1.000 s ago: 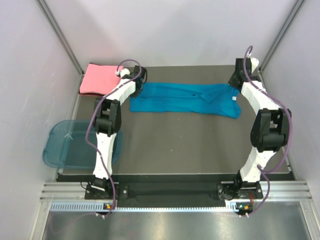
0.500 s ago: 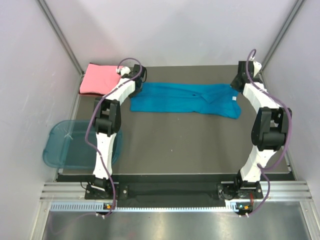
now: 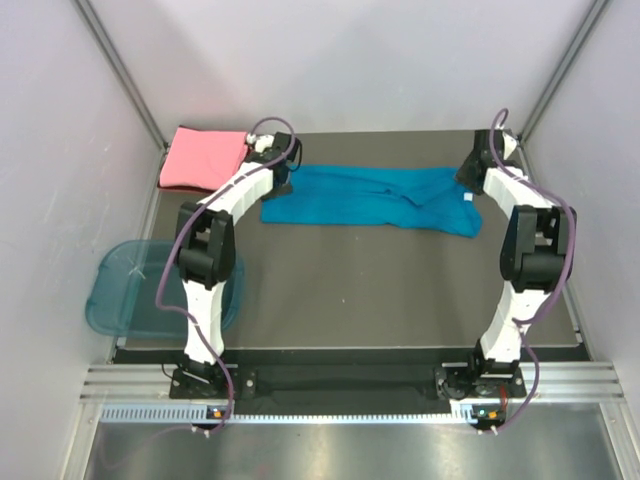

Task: Fold and stack the t-shirts
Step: Fold the tshirt

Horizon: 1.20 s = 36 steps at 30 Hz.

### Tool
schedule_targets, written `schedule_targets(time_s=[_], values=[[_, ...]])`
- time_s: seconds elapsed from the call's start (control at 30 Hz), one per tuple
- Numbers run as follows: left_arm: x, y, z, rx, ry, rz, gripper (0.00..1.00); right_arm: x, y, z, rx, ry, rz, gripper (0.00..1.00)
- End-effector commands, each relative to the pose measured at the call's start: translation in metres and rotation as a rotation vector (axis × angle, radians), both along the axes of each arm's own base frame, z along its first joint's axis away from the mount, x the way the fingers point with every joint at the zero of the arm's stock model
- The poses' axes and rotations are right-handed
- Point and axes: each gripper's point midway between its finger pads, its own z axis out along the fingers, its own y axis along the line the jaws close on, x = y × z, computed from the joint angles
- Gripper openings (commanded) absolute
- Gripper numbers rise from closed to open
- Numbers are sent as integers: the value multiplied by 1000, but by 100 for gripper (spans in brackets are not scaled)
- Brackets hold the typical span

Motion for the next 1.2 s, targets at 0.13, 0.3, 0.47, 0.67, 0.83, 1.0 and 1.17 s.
schedule_targets(time_s=[0.13, 0.3, 0.47, 0.67, 0.83, 1.0, 1.17], values=[[-30, -39, -25, -159, 81, -195, 45, -22, -1, 29, 57, -4, -17, 48], [-41, -35, -41, -140, 122, -217, 44, -79, -20, 6, 93, 106, -111, 49], [-49, -27, -56, -120, 146, -178, 44, -115, -36, -6, 125, 100, -206, 50], [-45, -18, -57, -83, 132, -121, 44, -124, -38, -24, 182, 113, -236, 48], [-43, -11, -56, -46, 124, -93, 44, -121, -42, -34, 211, 81, -268, 47], [-45, -7, -63, -26, 148, -70, 43, -120, -56, -46, 199, 48, -326, 45], [-48, -6, -67, -20, 156, -69, 35, -110, -50, -58, 247, 57, -304, 42]])
